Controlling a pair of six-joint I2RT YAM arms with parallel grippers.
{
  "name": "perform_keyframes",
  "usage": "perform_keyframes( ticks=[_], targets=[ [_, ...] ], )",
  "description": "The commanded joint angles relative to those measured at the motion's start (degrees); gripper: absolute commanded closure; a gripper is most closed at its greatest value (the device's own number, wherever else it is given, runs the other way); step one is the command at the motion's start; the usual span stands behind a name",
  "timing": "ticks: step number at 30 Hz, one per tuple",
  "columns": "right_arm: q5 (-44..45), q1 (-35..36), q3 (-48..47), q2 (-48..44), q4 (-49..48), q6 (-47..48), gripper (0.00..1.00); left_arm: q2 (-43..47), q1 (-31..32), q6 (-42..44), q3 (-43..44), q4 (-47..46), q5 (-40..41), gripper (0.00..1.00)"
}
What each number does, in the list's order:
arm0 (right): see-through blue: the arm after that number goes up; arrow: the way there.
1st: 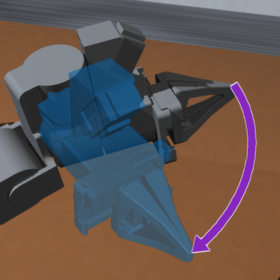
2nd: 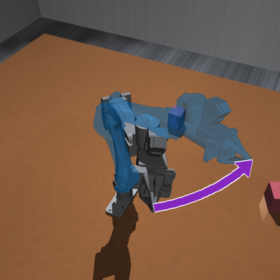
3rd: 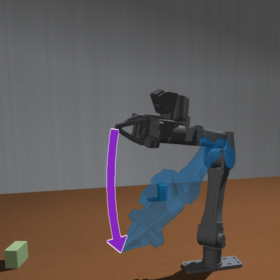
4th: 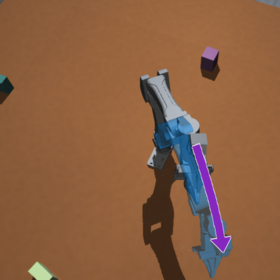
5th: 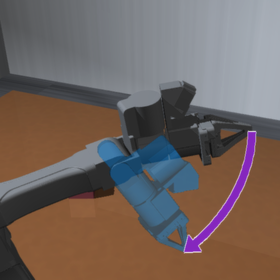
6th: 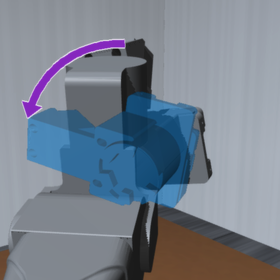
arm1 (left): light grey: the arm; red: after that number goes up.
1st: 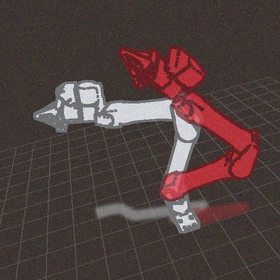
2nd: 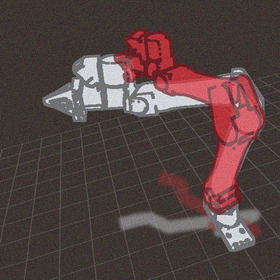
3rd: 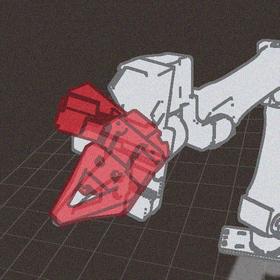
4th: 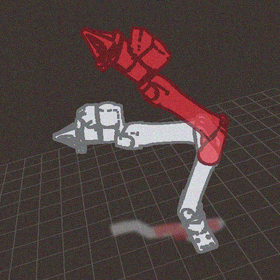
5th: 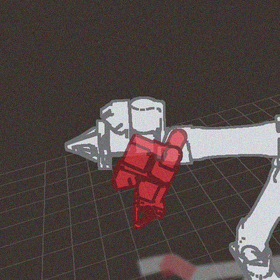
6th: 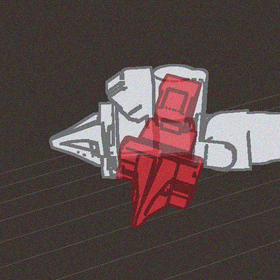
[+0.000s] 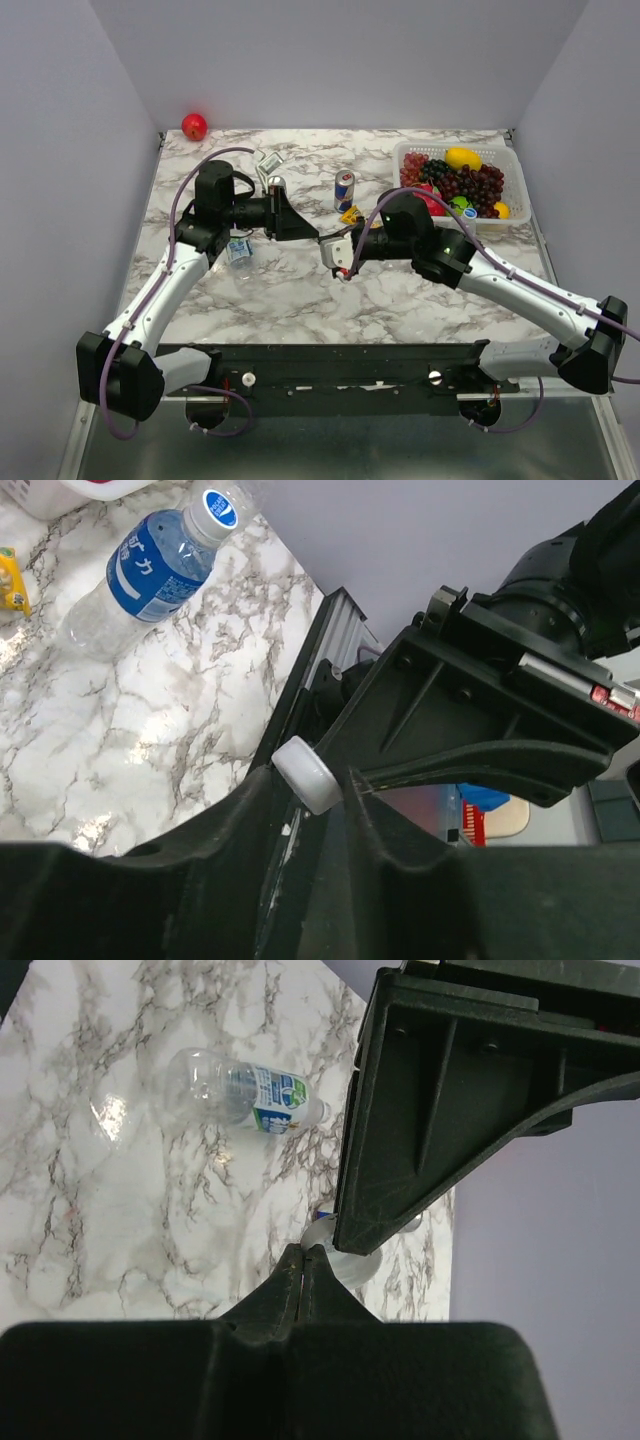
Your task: Screw on the bottle caps
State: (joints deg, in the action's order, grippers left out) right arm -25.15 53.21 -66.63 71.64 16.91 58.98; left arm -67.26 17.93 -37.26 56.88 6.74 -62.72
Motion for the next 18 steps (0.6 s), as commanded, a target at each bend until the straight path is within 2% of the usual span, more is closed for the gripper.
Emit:
perform_keyframes(
  ticks=[1,6,7,11,12,13,14,15,18],
  targets=[
    [0.89,1.19,0.27,0.26,0.41,3.77,1.0,-0.67,0.26,1.75,2.09,2.22,-1.09,0.64],
    [1.68,2.33,0.8,0.43,0.67,6.76,0.99,-1.55,0.52,1.75,2.18,2.05,-1.18,0.71],
    [1.85,2.42,0.8,0.52,0.67,7.11,0.99,-1.9,0.61,1.75,2.35,2.13,-1.0,0.78],
    [2.21,3.13,1.41,0.43,0.58,8.69,0.98,-2.17,0.79,2.89,2.36,3.28,0.32,0.87],
    [2.55,3.3,1.5,0.43,0.5,8.87,0.96,-2.17,0.79,2.89,2.36,3.28,0.58,0.9],
    [2.73,3.3,1.68,0.43,0.58,8.96,0.93,-2.08,0.79,3.41,2.36,3.45,1.54,1.0],
    [2.82,3.39,1.77,0.35,0.5,8.87,0.9,-1.99,0.79,4.03,2.53,4.41,2.16,1.0],
    [3.0,3.39,2.03,0.17,0.5,8.78,0.82,-1.91,0.79,4.73,2.62,4.85,2.51,1.0],
    [3.87,3.48,2.12,-0.44,0.5,7.91,0.72,-2.26,0.79,7.1,3.32,7.4,3.22,1.0]
  ],
)
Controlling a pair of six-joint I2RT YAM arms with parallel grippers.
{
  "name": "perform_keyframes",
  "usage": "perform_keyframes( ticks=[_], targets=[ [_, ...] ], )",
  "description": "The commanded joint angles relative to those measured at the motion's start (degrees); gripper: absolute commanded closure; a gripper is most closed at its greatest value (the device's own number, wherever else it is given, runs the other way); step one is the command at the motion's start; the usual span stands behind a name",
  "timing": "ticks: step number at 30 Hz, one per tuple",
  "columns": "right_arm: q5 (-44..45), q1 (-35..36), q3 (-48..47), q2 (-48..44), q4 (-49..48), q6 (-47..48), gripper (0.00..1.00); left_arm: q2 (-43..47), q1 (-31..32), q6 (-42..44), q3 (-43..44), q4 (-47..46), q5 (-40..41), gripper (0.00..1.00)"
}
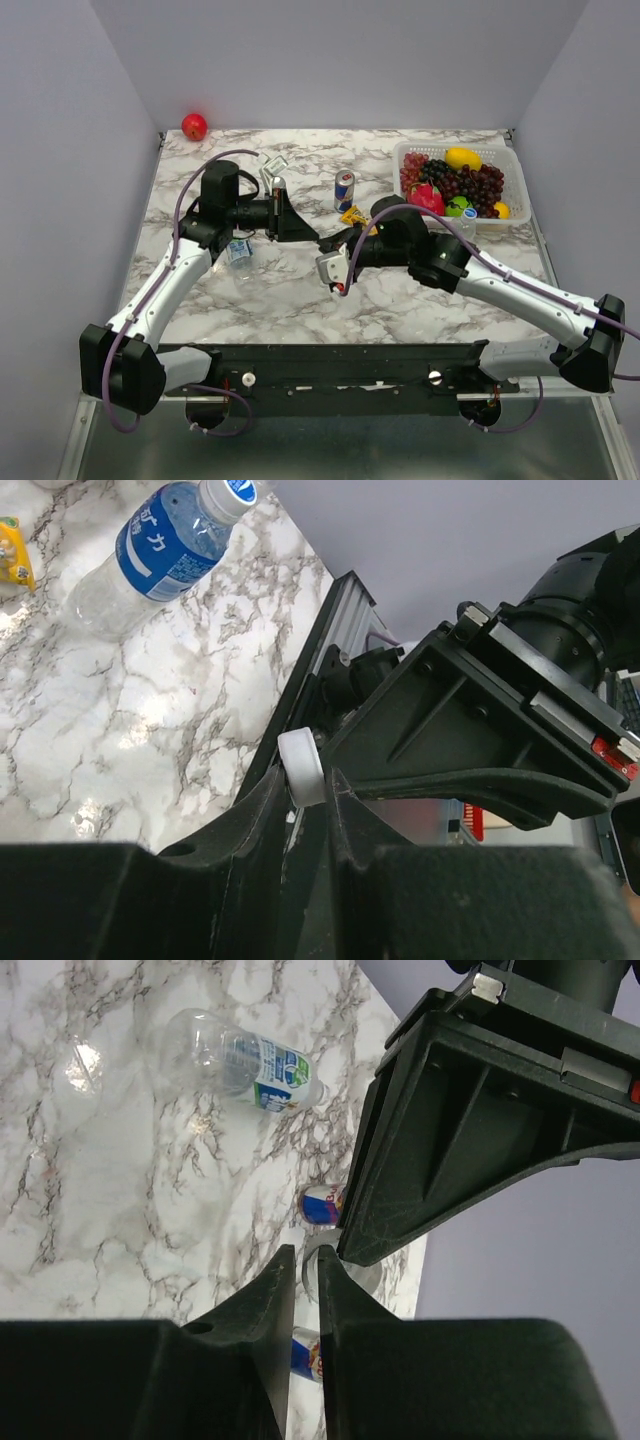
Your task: Screw on the bottle caps
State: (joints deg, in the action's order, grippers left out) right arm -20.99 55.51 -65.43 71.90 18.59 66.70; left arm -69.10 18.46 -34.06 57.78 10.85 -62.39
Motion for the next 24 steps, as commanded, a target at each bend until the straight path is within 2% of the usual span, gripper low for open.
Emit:
perform_keyframes(
  ticks=[1,3,8,11,12,13,15,16,17,21,24],
  targets=[
    [0.07,1.18,0.92,-1.06,-1.19,-0.07,0.69,-0.51,0.26,4.09,2.43,3.3,3.24,1.0],
    [0.95,1.18,1.0,-1.5,-1.19,-0.42,0.61,-0.42,0.17,4.88,2.34,3.74,4.29,1.0],
    [2.44,1.18,0.92,-4.48,-0.4,-3.14,0.5,-1.03,0.17,8.83,3.3,7.67,7.01,1.0],
    [10.24,0.75,0.56,-8.69,-0.92,-12.26,0.43,-1.74,0.79,20.05,5.15,14.25,12.71,1.0],
    [15.23,0.4,0.83,-10.71,-1.45,-17.86,0.39,-2.0,2.18,23.66,5.67,16.02,14.91,1.0],
    [17.37,-0.13,1.26,-11.77,-1.45,-20.0,0.36,-2.0,3.68,30.74,6.2,17.61,22.06,1.0],
    [23.85,-1.62,3.97,-13.97,-1.71,-22.91,0.29,-1.74,8.75,36.23,5.77,18.77,31.14,1.0],
    [26.07,-2.06,5.21,-15.72,-2.06,-23.27,0.27,-1.39,10.7,42.0,4.55,18.51,35.37,1.0],
    [27.92,-3.29,5.92,-16.69,-2.33,-23.89,0.25,-1.13,12.55,44.76,3.58,17.37,42.89,1.0],
    [32.93,-10.49,6.28,-19.16,-3.38,-31.34,0.16,-0.42,21.78,55.05,-3.18,10.44,57.0,1.0],
    [34.44,-15.5,4.44,-19.6,-3.3,-33.99,0.15,-1.47,27.15,62.0,-8.2,3.84,64.74,1.0]
  ],
)
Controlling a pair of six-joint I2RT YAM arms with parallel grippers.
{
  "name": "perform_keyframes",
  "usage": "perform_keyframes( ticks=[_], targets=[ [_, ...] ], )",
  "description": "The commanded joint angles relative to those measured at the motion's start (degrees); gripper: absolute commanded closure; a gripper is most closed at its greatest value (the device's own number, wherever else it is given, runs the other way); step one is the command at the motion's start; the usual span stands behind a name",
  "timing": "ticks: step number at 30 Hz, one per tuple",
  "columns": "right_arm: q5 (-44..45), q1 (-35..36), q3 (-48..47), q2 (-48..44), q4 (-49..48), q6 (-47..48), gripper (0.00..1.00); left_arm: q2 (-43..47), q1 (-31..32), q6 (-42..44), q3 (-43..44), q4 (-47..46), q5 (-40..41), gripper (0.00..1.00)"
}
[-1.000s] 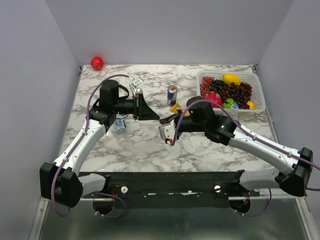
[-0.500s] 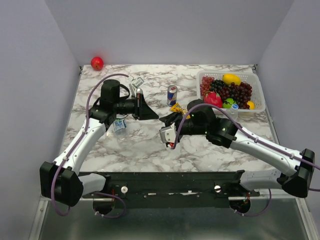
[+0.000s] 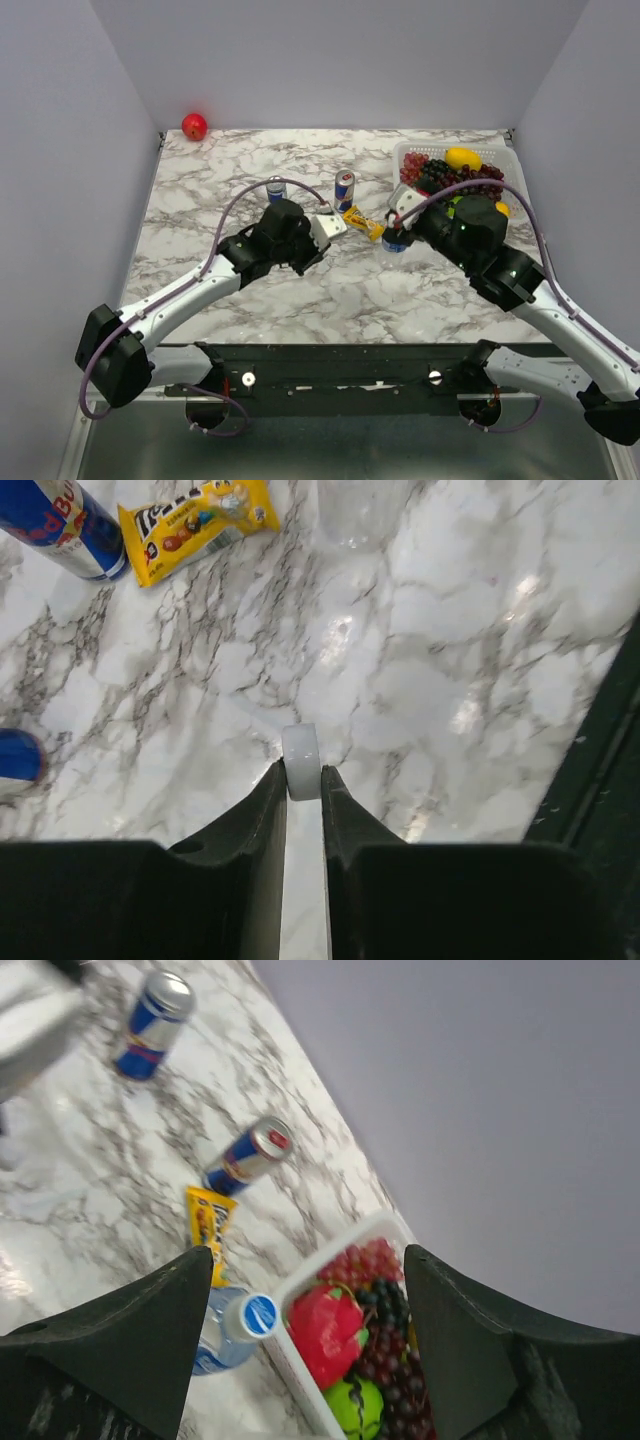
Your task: Screw on the bottle caps
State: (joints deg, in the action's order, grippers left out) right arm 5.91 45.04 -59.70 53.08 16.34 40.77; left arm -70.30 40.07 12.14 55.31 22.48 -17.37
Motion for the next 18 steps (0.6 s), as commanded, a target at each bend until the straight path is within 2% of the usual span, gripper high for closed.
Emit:
perform_keyframes(
  ticks=[1,6,11,14,18],
  targets=[
    [7.62,-5.83,-1.73,-1.05,-1.05,-8.43,0.15,-1.49,6.67,17.72,-8.09,-9.54,21.04,1.0],
    [7.1,-8.21,-0.77,-5.34,-0.52,-10.97,0.15,-6.59,10.81,26.25,-12.94,-21.58,27.2,1.0],
    [6.66,-10.14,1.69,-8.6,1.06,-11.95,0.15,-11.52,12.66,31.27,-16.81,-31.6,28.97,1.0],
    [6.39,-10.76,2.92,-10.27,1.5,-12.47,0.15,-13.89,14.41,34.08,-19.27,-36.78,30.9,1.0],
    [5.87,-11.55,4.15,-11.15,1.5,-13.7,0.16,-16.53,15.65,36.37,-20.06,-39.0,31.6,1.0]
  ],
)
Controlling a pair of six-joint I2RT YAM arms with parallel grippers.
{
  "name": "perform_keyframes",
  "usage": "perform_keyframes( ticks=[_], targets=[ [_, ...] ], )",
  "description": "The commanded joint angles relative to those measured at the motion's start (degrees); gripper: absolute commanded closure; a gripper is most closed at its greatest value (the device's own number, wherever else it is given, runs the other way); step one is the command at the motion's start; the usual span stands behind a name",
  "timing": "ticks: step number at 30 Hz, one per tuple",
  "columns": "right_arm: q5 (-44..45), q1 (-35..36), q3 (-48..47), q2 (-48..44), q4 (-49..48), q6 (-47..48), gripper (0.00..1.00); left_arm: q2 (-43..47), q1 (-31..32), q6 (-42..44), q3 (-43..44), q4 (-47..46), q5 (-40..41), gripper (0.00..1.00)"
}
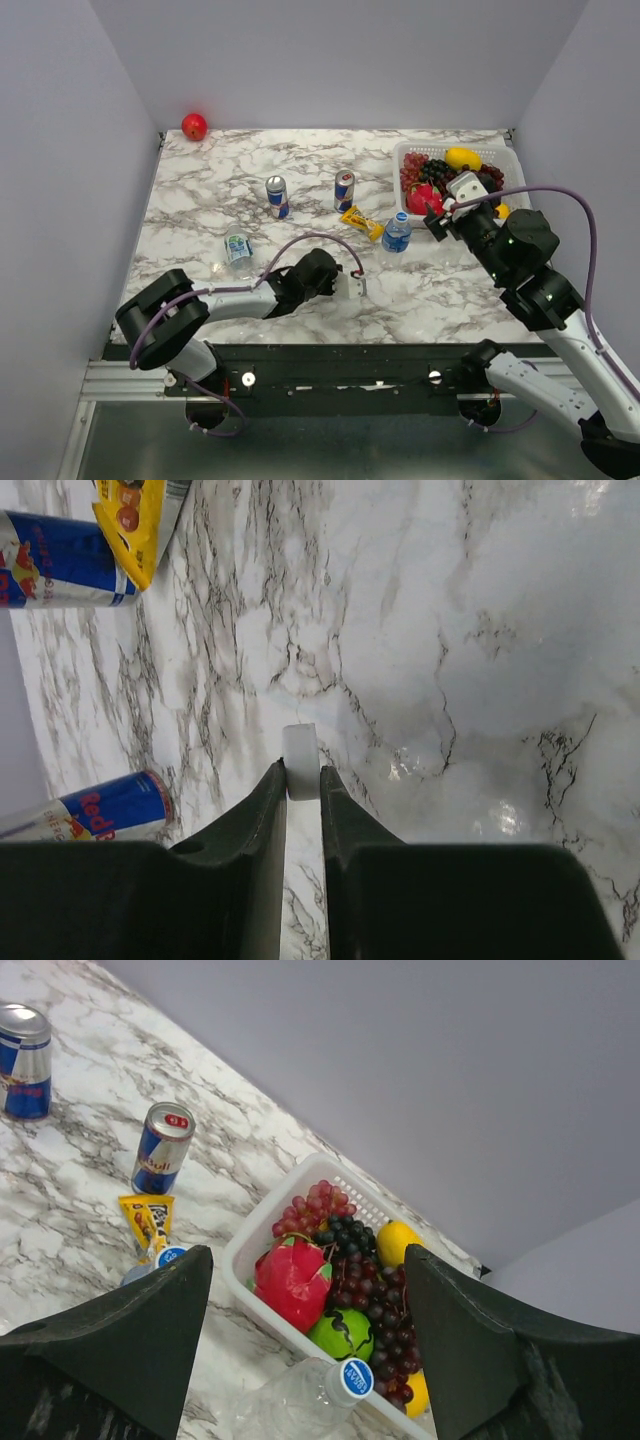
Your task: Screw on the bottle caps
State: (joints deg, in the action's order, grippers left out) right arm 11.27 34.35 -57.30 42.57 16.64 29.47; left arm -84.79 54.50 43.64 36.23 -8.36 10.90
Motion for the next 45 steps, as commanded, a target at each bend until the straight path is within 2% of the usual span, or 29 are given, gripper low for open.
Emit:
perform_keyframes(
  ticks=[1,15,18,20,24,25,28,37,39,41,45],
  targets=[
    [0.34,-1.04,2.27,-0.64,1.2,-2.58,0.15,-3.09,1.31,5.31,-0.98,-8.69,3.52,1.0],
    [-1.51,-2.71,2.98,0.32,1.29,-3.98,0.16,-6.43,4.38,4.7,-5.55,-13.7,5.19,1.0],
    [-1.95,-2.88,3.33,0.41,1.11,-4.33,0.16,-6.87,4.83,4.53,-5.82,-13.88,5.45,0.96],
    [-2.13,-2.97,3.77,0.33,1.02,-4.42,0.16,-7.05,5.09,4.18,-5.9,-14.14,5.63,0.87],
    [-2.39,-3.06,4.39,0.24,0.5,-4.6,0.16,-7.05,5.7,4.0,-6.34,-13.7,5.89,0.8],
    [-2.48,-3.06,4.47,0.15,0.49,-4.6,0.16,-6.88,5.97,3.91,-6.35,-13.53,5.98,0.73],
    [-2.57,-3.23,4.91,-0.11,0.41,-4.69,0.16,-6.53,6.58,3.04,-6.52,-12.3,6.24,0.62],
    [-2.3,-3.41,4.65,-0.82,0.85,-4.25,0.16,-3.81,8.16,-2.06,-5.99,-4.74,6.59,0.43],
    [-2.39,-3.5,4.48,-0.73,1.37,-4.16,0.16,-3.01,8.52,-4.69,-5.56,-2.02,6.33,0.41],
    [-2.3,-3.5,4.13,-0.47,1.64,-4.07,0.16,-1.87,9.04,-6.54,-5.03,0.61,6.07,0.33],
    [-2.39,-3.59,2.9,0.76,1.99,-3.64,0.16,2.08,9.22,-13.47,-1.08,7.9,6.5,0.29]
  ],
)
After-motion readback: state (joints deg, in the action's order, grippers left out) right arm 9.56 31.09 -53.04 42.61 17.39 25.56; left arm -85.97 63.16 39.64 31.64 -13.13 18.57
